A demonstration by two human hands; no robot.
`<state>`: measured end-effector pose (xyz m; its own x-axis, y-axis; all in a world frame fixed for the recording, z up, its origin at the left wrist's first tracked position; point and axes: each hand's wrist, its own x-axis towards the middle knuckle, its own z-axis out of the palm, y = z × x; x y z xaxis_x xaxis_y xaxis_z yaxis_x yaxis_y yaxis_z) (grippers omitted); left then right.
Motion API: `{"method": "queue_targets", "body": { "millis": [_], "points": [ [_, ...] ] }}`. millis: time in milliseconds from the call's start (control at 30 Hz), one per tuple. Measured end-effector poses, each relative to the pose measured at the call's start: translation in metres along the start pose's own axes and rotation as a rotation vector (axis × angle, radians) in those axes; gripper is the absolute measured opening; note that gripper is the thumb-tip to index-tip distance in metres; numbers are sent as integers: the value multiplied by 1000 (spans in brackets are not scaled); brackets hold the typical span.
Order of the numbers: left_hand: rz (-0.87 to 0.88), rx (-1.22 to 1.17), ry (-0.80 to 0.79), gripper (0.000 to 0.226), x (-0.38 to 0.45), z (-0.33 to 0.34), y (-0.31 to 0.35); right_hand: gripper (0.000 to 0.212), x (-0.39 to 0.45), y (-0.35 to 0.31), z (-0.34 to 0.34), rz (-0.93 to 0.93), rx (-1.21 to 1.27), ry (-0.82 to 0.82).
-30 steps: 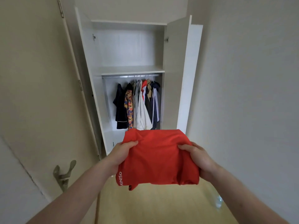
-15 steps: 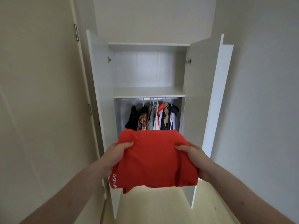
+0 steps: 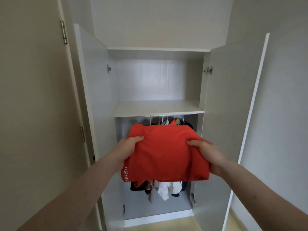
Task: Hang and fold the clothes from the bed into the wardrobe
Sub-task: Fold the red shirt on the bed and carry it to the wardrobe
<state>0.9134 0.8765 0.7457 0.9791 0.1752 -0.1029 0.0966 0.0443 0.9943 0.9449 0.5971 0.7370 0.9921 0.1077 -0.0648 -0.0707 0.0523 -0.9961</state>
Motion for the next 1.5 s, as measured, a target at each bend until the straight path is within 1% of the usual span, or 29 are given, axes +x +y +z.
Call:
{"method": "queue_targets", "body": {
  "millis": [133, 233, 333, 600, 767, 900, 967, 1033, 1167, 1300, 1433, 1500],
  "points": [
    [-47, 20, -31, 38, 67, -1, 7, 40, 59, -11, 6, -21, -17, 15],
    [-11, 24, -32, 37, 117, 0, 19, 41, 108, -23, 8, -43, -36, 16],
    [6, 31, 0, 38, 165, 5, 29, 44, 163, -32, 8, -57, -49, -11],
    [7, 72, 134, 51, 297, 17, 57, 44, 316, -57, 7, -36, -51, -103],
    [6, 101, 205, 45, 368, 13, 74, 40, 396, -78, 18, -22, -58, -169],
    [-19, 129, 238, 43, 416, 3, 93, 30, 446, -89, 36, 42, -36, -188],
    [-15, 153, 244, 40, 442, -3, 104, 28, 472, -94, 45, 60, -34, -198],
    [-29, 181, 246, 37, 466, -9, 114, 29, 497, -97, 54, 69, -24, -207],
    [-97, 227, 183, 33, 513, -23, 132, 35, 548, -100, 75, 85, -37, -205],
    [-128, 266, 168, 28, 561, -41, 143, 37, 595, -103, 98, 86, -73, -215],
    [-100, 307, 195, 35, 614, -61, 147, 42, 645, -99, 123, 85, -154, -211],
    [-82, 345, 217, 43, 640, -71, 143, 48, 668, -93, 134, 76, -197, -206]
  ]
}}
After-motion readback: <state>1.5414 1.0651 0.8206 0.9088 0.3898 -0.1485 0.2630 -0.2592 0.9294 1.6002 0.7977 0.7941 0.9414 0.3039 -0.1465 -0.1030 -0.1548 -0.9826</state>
